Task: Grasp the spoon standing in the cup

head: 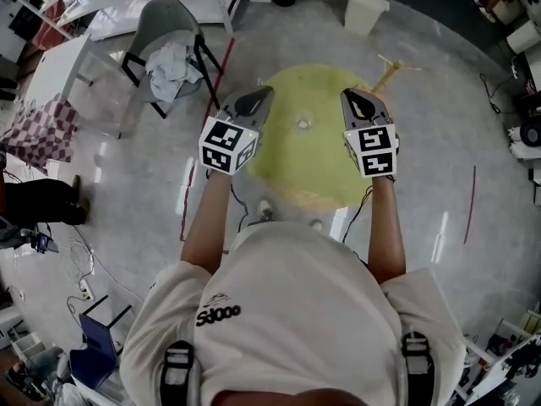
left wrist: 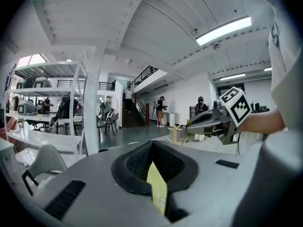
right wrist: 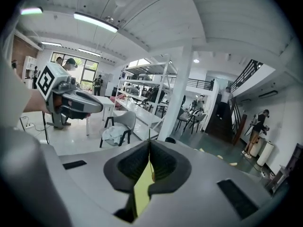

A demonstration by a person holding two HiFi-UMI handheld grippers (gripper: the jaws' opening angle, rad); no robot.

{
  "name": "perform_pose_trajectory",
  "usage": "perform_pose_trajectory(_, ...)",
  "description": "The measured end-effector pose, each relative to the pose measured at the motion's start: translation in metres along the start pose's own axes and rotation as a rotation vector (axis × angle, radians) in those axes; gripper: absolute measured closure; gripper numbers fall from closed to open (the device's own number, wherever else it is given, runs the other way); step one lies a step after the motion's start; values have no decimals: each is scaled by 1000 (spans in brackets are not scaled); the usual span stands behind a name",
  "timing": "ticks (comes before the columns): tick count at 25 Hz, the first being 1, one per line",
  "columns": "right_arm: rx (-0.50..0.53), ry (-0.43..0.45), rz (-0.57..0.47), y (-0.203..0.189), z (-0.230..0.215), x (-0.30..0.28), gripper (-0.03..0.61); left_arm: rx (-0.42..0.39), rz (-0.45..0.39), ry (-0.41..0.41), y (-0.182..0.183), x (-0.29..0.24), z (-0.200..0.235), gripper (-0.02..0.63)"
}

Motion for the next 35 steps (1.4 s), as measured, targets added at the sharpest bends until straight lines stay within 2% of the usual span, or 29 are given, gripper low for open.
perform_pose_trajectory(5, -7, -33, -62, 22, -17, 48, 552, -49, -69, -10, 40, -4, -18, 586)
perform_pose_trajectory(10, -11, -54, -118, 43, -18, 78, 552, -137, -114, -6, 72, 2, -23, 586)
perform_pose_trajectory(15, 8, -57, -155, 61, -15, 104, 552, -164, -138, 4, 94, 9, -31, 586)
perform_pose_trajectory(20, 24, -52, -172, 69, -9, 109, 552, -187, -137, 1, 98, 11, -38, 586)
perform_pose_trajectory(35, 9, -24, -148, 57, -17, 103, 552, -187, -117, 6, 96, 7, -48, 586)
Point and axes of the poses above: the fingertips, and each gripper's own axes: x backward along the fingers, z to its left, y out of its top, the point moved 6 cm from there along x, backward along the fingers, and after that the axes turned 12 degrees about -x, right-handed, at the moved point
